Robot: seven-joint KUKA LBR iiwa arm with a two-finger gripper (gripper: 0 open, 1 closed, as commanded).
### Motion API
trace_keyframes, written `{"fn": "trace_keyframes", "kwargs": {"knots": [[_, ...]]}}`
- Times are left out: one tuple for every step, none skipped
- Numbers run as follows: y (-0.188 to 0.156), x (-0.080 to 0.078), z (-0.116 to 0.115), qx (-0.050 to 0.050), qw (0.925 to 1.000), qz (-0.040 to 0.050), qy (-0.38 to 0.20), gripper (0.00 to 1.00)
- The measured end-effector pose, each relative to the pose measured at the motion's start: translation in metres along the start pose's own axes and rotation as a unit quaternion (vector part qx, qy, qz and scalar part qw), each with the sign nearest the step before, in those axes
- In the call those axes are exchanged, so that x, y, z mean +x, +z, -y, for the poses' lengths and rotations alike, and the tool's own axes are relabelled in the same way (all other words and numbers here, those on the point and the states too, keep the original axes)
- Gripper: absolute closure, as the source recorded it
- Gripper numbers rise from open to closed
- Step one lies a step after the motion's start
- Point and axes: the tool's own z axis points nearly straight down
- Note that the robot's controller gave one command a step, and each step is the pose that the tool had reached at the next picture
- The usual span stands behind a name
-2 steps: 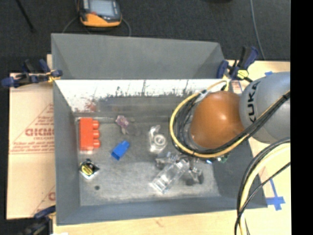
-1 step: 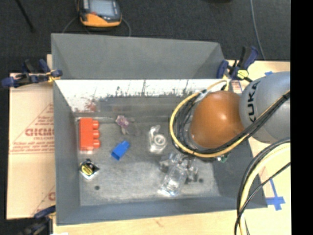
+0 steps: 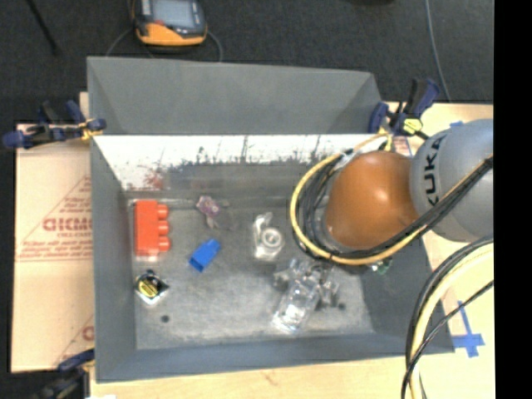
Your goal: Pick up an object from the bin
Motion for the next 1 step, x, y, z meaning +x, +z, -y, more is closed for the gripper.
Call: {"fn": "trace_keyframes", "kwargs": {"knots": [[-0.0232, 0.0004, 0.0007, 0.001, 1.0, -0.0001, 0.002, 1.0]]}}
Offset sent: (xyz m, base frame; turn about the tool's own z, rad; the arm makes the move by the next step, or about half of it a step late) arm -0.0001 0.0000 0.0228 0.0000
